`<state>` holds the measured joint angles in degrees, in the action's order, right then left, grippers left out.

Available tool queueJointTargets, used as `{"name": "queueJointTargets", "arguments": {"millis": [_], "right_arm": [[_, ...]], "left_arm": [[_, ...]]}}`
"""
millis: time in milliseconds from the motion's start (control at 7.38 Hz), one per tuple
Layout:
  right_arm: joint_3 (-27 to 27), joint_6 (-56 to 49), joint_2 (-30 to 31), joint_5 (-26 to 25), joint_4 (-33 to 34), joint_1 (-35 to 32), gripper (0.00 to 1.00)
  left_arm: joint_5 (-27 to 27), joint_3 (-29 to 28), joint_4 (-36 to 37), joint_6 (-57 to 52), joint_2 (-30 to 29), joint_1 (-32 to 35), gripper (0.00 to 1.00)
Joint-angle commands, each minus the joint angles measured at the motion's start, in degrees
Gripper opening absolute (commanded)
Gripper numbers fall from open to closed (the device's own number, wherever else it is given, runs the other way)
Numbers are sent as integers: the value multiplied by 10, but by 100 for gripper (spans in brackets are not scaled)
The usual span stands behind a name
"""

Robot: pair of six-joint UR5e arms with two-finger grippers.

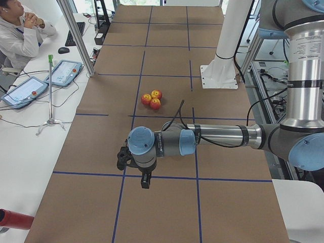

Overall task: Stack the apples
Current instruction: 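Lower the left gripper over the lone red-yellow apple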

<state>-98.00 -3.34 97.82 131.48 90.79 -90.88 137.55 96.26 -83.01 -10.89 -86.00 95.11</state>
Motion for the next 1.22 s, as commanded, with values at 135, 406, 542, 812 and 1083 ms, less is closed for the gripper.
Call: {"name": "queueJointTargets", "arguments": {"millis": [135, 406, 542, 812, 1083], "right_arm": [[0, 0, 0, 0, 0, 0, 100], [0, 0, 0, 0, 0, 0, 100], [0, 0, 0, 0, 0, 0, 100], [0, 0, 0, 0, 0, 0, 100], [0, 0, 0, 0, 0, 0, 100]], "left_arm": [[-1, 16, -11, -2, 5, -17, 100], [2, -18, -55, 59, -13, -54, 100], [9, -49, -137, 67, -1, -56, 100], [32, -49, -190, 162, 5, -103, 100], [24, -10, -259, 358, 6, -237, 100]]}}
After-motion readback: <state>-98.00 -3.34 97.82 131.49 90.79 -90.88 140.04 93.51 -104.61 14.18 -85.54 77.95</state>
